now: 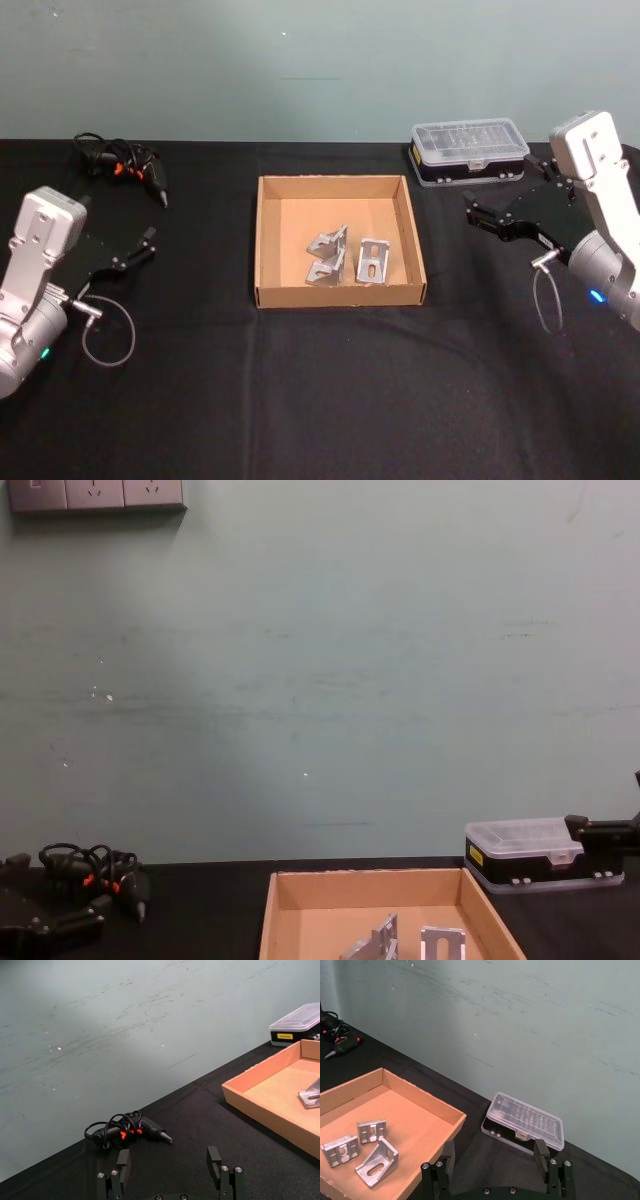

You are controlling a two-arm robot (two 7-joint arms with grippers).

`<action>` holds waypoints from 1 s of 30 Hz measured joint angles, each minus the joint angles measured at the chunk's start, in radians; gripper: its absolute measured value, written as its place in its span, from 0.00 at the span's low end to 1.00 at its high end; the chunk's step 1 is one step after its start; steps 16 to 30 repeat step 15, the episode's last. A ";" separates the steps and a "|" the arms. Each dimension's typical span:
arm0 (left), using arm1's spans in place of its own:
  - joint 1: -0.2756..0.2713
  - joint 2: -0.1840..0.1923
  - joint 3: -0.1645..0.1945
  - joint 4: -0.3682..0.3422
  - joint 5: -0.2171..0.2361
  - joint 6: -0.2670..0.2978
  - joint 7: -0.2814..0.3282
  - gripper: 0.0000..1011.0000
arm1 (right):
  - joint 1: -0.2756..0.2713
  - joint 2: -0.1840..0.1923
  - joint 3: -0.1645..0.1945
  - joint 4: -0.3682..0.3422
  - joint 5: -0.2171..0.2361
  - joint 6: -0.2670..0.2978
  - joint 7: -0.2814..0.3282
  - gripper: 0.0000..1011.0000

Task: Use one hand to pick up the angle iron from the table and place it into the box.

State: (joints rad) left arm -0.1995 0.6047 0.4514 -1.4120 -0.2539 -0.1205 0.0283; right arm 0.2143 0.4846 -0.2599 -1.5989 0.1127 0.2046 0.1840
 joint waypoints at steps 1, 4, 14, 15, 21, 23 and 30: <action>0.000 0.000 0.000 0.000 0.000 0.000 0.000 0.99 | 0.000 0.000 0.000 0.000 0.000 0.000 0.000 0.99; 0.000 0.000 0.000 0.000 0.000 0.000 0.000 0.99 | 0.000 0.000 0.000 0.000 0.000 0.000 0.001 0.99; 0.000 0.000 0.000 0.000 0.000 0.000 0.000 0.99 | 0.001 0.000 -0.002 0.000 0.002 0.001 0.003 0.99; 0.000 0.000 0.000 0.000 0.000 0.000 0.000 0.99 | 0.001 0.000 -0.002 0.000 0.002 0.001 0.003 0.99; 0.000 0.000 0.000 0.000 0.000 0.000 0.000 0.99 | 0.001 0.000 -0.002 0.000 0.002 0.001 0.003 0.99; 0.000 0.000 0.000 0.000 0.000 0.000 0.000 0.99 | 0.001 0.000 -0.002 0.000 0.002 0.001 0.003 0.99; 0.000 0.000 0.000 0.000 0.000 0.000 0.000 0.99 | 0.001 0.000 -0.002 0.000 0.002 0.001 0.003 0.99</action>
